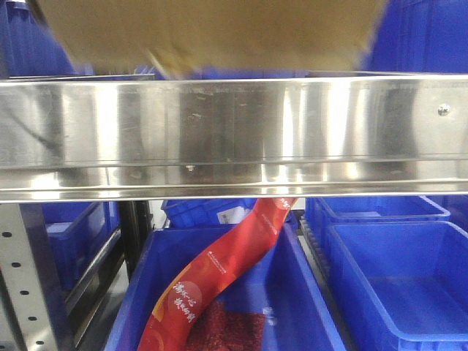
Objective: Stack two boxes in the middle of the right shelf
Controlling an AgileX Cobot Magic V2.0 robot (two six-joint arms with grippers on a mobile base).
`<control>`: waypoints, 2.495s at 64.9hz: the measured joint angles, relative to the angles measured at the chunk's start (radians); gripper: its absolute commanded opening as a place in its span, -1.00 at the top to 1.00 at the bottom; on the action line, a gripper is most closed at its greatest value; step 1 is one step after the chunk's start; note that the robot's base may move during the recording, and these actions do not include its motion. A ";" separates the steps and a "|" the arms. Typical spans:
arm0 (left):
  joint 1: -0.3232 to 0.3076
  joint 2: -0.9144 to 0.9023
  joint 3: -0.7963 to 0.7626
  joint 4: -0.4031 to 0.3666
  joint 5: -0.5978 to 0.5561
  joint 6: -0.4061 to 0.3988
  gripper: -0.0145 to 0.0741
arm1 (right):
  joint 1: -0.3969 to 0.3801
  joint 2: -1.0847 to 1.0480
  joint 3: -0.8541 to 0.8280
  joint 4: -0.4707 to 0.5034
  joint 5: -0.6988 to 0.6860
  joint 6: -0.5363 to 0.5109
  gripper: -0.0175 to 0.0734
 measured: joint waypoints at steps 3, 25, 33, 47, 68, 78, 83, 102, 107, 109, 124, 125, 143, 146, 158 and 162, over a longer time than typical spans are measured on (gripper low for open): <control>0.011 0.008 0.000 -0.020 0.000 0.000 0.92 | -0.003 0.008 0.000 -0.002 0.002 0.000 0.97; 0.033 0.024 0.002 -0.041 -0.013 0.017 0.04 | -0.003 0.034 0.000 0.004 -0.007 0.008 0.13; 0.032 0.024 0.002 -0.039 -0.017 0.019 -0.23 | -0.003 0.034 -0.002 0.004 -0.028 0.010 -0.28; 0.032 0.024 -0.002 -0.024 -0.024 0.019 -0.23 | -0.003 0.027 -0.002 0.004 -0.028 0.010 -0.38; 0.032 -0.031 -0.029 -0.020 0.000 0.019 0.93 | -0.003 -0.040 -0.004 0.004 0.006 0.010 0.90; 0.032 -0.051 -0.029 -0.045 0.002 0.039 0.92 | -0.003 -0.047 -0.004 0.013 0.022 -0.032 0.97; 0.032 -0.060 -0.029 -0.093 0.002 0.099 0.92 | -0.003 -0.049 -0.004 0.031 0.028 -0.074 0.97; 0.032 -0.204 0.244 -0.275 -0.225 0.230 0.92 | -0.003 -0.167 0.149 0.052 -0.115 -0.153 0.97; 0.032 -0.267 0.380 -0.299 -0.338 0.259 0.92 | -0.003 -0.222 0.261 0.052 -0.218 -0.155 0.97; 0.032 -0.298 0.445 -0.306 -0.390 0.269 0.92 | -0.003 -0.248 0.306 0.052 -0.260 -0.155 0.97; 0.032 -0.526 0.872 -0.320 -0.689 0.285 0.88 | -0.034 -0.446 0.736 0.112 -0.591 -0.156 0.97; 0.032 -0.545 0.903 -0.320 -0.708 0.285 0.88 | -0.039 -0.457 0.759 0.115 -0.605 -0.156 0.97; 0.032 -0.817 1.265 -0.320 -0.896 0.289 0.88 | -0.143 -0.779 1.219 0.098 -0.850 -0.156 0.97; 0.032 -0.864 1.312 -0.320 -0.902 0.289 0.88 | -0.151 -0.841 1.279 0.094 -0.863 -0.156 0.97; 0.032 -1.064 1.456 -0.320 -0.910 0.290 0.88 | -0.152 -1.085 1.443 0.087 -0.861 -0.157 0.97; 0.032 -1.136 1.487 -0.320 -0.905 0.290 0.88 | -0.152 -1.185 1.463 0.087 -0.811 -0.157 0.97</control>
